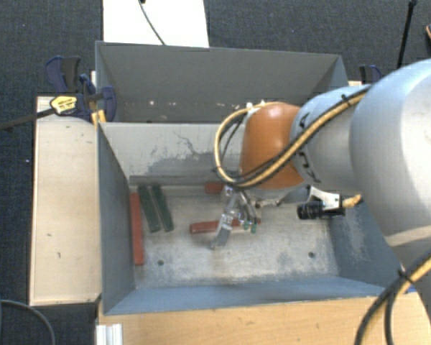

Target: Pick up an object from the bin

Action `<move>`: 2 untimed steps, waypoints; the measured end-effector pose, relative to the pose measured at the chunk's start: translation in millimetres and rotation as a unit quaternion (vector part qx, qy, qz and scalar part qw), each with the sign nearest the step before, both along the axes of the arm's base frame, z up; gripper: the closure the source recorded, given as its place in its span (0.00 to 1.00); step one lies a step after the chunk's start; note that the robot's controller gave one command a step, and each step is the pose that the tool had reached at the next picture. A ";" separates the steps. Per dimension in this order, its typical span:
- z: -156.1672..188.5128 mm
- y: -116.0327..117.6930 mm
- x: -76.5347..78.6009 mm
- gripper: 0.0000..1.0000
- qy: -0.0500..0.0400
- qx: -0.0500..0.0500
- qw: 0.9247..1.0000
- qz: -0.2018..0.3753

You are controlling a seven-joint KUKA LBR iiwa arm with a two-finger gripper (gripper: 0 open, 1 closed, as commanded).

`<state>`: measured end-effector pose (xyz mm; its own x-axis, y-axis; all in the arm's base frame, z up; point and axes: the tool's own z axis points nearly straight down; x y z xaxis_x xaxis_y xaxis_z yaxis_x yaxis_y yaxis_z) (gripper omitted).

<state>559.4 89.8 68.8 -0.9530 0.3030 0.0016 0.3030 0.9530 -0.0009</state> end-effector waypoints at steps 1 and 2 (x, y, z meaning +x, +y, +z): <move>1.8 0.6 0.9 1.00 -0.002 0.001 1.000 -0.001; 167.7 31.7 9.4 1.00 -0.006 0.002 1.000 -0.029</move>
Offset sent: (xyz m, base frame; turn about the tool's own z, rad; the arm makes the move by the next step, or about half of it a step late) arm 0.0000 0.0000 0.0000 0.0000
